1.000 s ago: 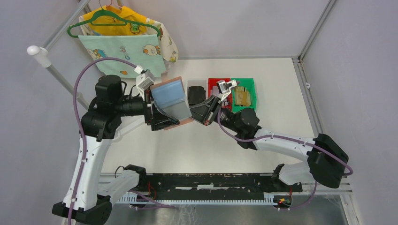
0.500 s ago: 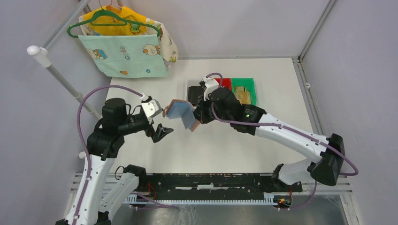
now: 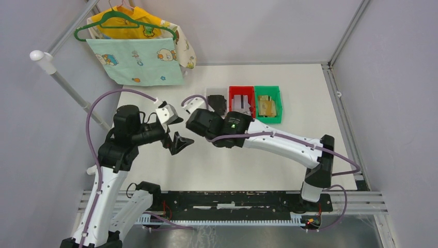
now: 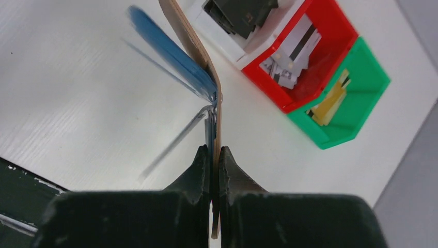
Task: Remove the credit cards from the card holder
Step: Remove the credit card from the card holder.
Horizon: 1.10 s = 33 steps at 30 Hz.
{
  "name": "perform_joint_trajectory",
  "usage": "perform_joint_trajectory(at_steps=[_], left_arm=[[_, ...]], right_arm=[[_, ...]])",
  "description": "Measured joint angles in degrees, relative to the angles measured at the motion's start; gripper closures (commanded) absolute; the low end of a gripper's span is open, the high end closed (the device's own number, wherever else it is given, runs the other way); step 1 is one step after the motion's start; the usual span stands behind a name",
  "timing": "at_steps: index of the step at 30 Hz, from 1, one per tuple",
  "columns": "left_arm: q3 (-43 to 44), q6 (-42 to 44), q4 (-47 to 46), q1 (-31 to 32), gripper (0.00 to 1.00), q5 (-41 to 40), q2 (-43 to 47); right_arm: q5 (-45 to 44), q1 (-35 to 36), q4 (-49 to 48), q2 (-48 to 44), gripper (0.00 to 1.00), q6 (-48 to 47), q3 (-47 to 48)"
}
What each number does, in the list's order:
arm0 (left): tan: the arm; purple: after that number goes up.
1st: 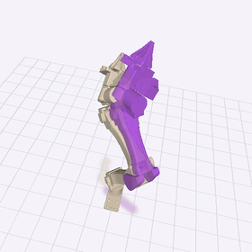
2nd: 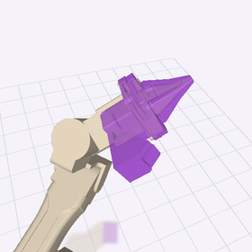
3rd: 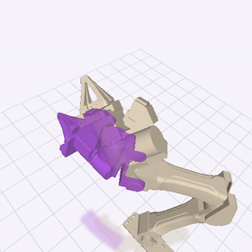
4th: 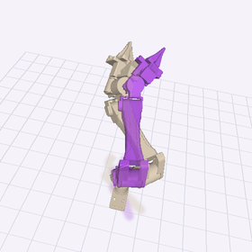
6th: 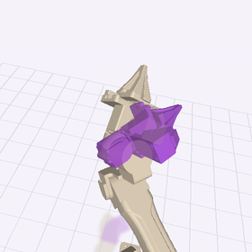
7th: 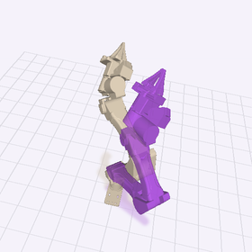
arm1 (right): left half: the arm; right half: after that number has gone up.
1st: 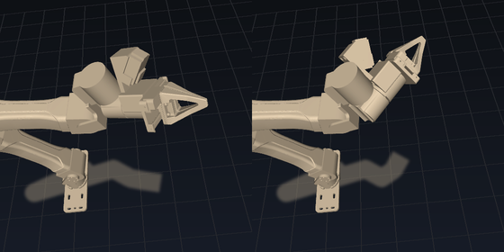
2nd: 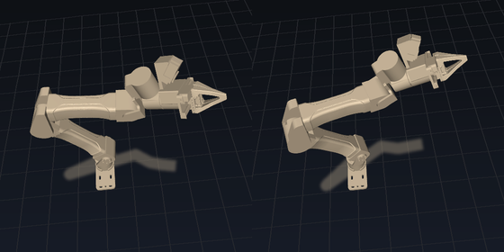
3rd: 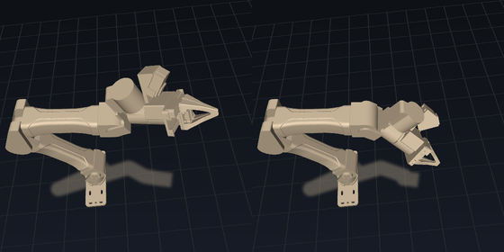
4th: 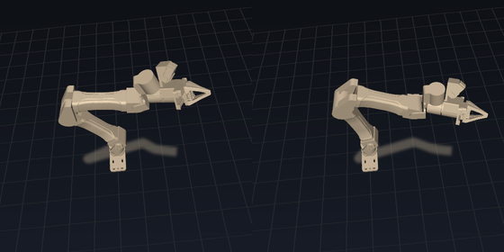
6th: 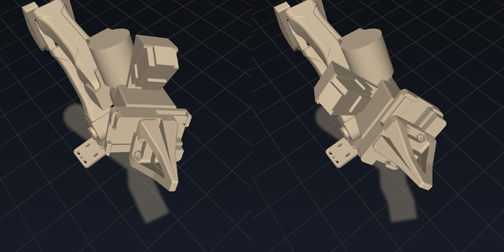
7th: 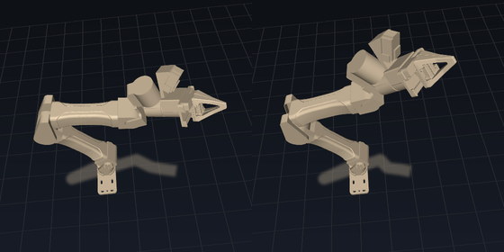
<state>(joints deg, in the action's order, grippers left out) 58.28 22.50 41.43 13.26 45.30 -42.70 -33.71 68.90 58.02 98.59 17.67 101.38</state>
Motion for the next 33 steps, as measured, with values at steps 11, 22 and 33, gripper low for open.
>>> perform_joint_trajectory(at_steps=[11, 22, 33], left_arm=[[-0.2, -3.5, 0.5, 0.0, 0.0, 1.4, 3.1], [-0.3, -9.1, -2.4, 0.0, 0.0, 2.4, 3.4], [-5.7, -21.2, -11.7, 0.0, 0.0, 0.1, 11.5]], right_arm=[[-13.8, 7.2, 9.6, 7.1, 1.0, -1.6, 9.9], [-4.0, 8.4, 2.3, 1.3, 1.0, -4.0, 4.3], [2.2, 8.2, -3.0, -1.2, 1.0, -0.7, 5.9]])
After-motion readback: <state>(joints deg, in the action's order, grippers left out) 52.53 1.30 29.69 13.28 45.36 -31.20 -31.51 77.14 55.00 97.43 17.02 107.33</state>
